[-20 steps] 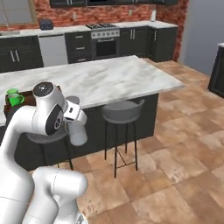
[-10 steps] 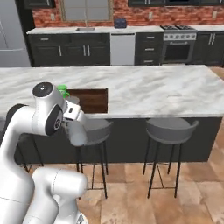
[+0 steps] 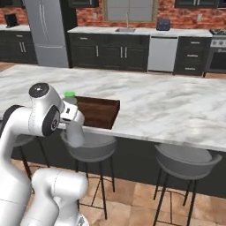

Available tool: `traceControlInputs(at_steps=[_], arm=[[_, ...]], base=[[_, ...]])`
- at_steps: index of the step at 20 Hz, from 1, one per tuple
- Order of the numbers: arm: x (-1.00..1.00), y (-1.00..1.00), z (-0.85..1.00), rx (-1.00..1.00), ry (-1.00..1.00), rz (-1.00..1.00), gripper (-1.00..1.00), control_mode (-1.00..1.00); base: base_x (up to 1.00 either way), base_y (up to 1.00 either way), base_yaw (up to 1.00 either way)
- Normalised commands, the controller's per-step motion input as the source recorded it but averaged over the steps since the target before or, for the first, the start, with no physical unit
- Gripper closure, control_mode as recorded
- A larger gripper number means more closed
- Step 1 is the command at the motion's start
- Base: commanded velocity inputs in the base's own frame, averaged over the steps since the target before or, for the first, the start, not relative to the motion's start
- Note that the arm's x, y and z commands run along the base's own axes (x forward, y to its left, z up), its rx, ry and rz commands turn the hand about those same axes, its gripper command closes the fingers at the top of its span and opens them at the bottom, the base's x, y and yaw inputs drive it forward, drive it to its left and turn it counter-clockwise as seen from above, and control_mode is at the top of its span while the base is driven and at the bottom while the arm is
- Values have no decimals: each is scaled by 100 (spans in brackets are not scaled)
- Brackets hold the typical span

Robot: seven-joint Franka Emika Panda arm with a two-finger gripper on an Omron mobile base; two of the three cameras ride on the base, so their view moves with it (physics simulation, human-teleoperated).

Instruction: There is a tray on the dining counter. Grab the cup, mug, and pitcher and place them on the tray. The pitcher may be placed next to the tray if it cannot fit the tray.

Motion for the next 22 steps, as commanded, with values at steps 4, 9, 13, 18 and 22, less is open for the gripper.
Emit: traceControlInputs(at_steps=[4,9,13,18,22], arm=[[0,0,0,0,0,0,100,100],[0,0,0,0,0,0,100,100],[0,0,0,0,0,0,100,100],[0,0,0,0,0,0,100,100],[0,0,0,0,0,0,100,100]], base=[[58,-62,25],[34,-24,13],[14,0,1],[18,0,0],[31,0,0]])
